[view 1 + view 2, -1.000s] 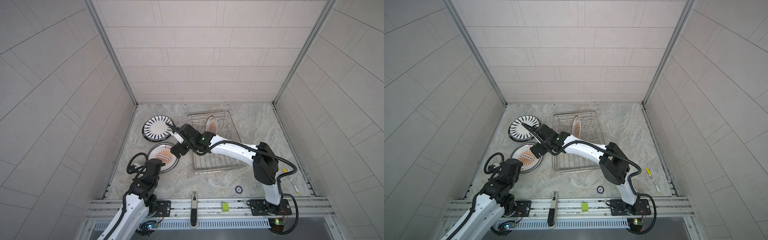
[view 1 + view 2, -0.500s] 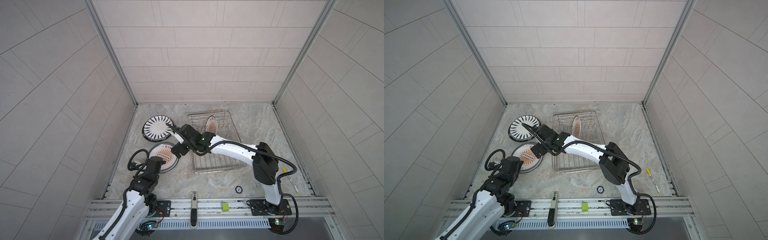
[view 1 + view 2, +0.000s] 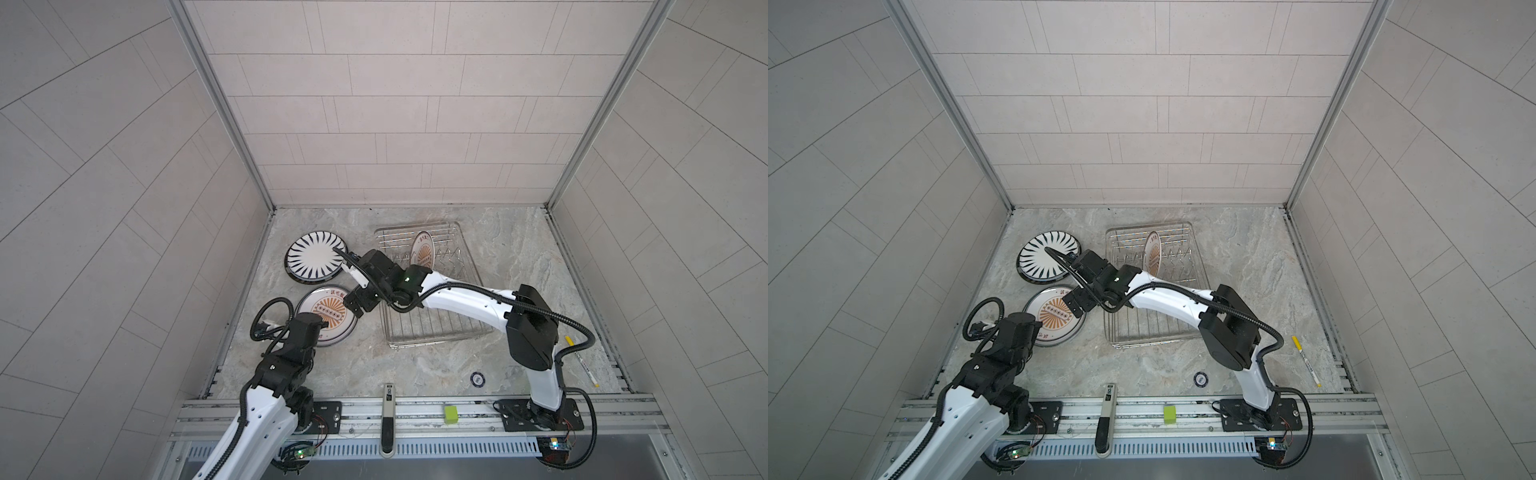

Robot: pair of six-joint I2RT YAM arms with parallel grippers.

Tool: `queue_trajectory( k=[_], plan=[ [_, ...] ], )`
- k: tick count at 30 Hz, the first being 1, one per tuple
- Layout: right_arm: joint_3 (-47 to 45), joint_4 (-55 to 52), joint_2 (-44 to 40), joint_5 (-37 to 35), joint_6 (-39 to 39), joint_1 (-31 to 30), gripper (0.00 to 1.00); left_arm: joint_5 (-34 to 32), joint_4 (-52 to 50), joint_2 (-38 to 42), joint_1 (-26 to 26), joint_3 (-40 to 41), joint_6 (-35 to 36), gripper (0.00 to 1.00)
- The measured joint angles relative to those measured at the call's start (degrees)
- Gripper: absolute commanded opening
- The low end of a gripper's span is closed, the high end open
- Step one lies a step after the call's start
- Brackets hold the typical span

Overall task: Unload the plates from the dish rack
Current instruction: Place the plate among the plates.

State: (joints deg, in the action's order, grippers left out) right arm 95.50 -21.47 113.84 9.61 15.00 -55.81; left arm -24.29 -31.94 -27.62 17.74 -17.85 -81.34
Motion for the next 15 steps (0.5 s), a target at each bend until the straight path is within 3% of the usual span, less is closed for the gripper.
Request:
queue_trajectory(
  k=[9,15],
  plan=[
    [-9.88,4.74,-9.55,-2.67,-0.31,0.37,0.99,-0.57,3.06,2.4,0.0,-2.84,6.08,0.86],
    [-19.56,10.6,-21.0,-7.19,-1.44,0.92,1.0,1.64,9.99,1.88,0.0,-2.86,10.99,0.99]
  ],
)
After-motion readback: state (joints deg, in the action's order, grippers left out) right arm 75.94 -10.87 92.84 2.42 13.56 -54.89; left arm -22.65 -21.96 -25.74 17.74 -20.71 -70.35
